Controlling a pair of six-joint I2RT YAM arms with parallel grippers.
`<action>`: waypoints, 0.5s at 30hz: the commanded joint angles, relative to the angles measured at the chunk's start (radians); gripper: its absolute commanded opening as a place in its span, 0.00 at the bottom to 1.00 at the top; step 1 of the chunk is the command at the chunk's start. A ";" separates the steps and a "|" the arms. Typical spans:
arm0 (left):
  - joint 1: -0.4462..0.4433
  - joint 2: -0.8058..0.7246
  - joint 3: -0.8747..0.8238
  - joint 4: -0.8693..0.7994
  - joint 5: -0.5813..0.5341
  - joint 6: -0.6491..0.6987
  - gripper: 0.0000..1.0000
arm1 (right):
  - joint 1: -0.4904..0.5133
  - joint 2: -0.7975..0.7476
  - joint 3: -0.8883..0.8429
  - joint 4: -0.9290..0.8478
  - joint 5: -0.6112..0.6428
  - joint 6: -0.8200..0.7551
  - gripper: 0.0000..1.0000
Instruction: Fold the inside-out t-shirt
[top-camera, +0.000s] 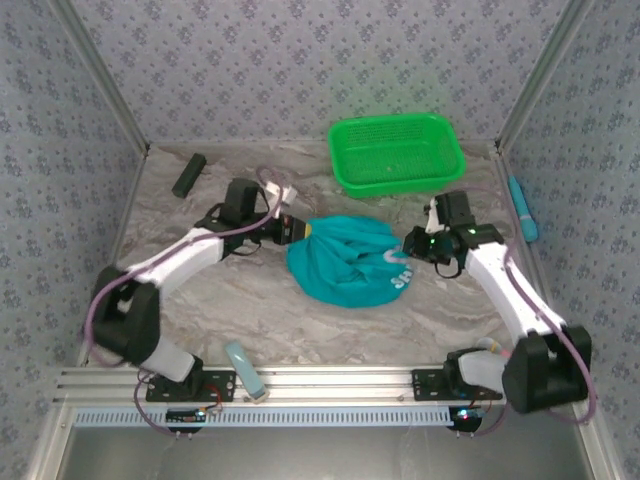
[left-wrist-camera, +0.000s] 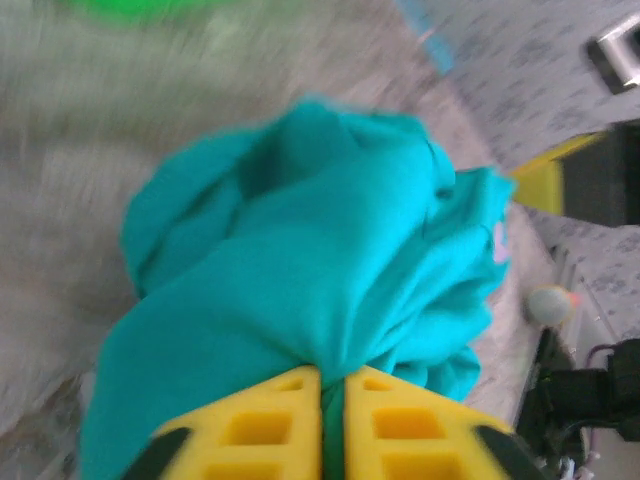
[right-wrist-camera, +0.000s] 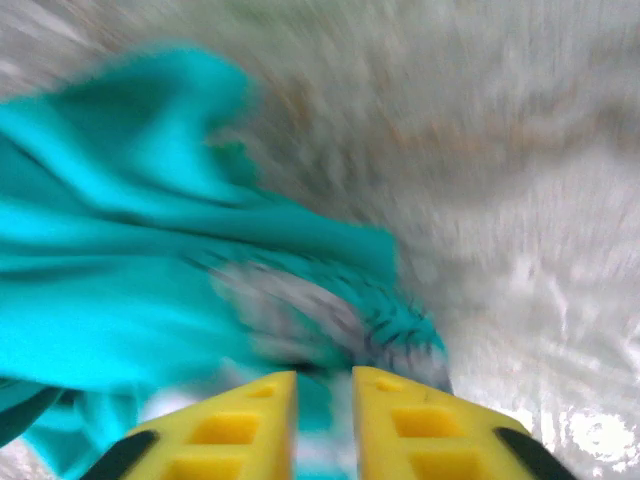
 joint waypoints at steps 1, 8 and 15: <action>0.001 0.068 -0.071 0.025 0.059 -0.065 0.25 | 0.053 0.009 -0.014 -0.103 0.091 -0.003 0.39; -0.077 -0.100 -0.012 -0.207 -0.141 0.055 0.40 | 0.301 -0.071 0.090 -0.089 0.081 -0.029 0.47; -0.201 -0.064 0.051 -0.161 -0.216 -0.028 0.42 | 0.359 0.116 0.103 0.128 0.108 0.006 0.48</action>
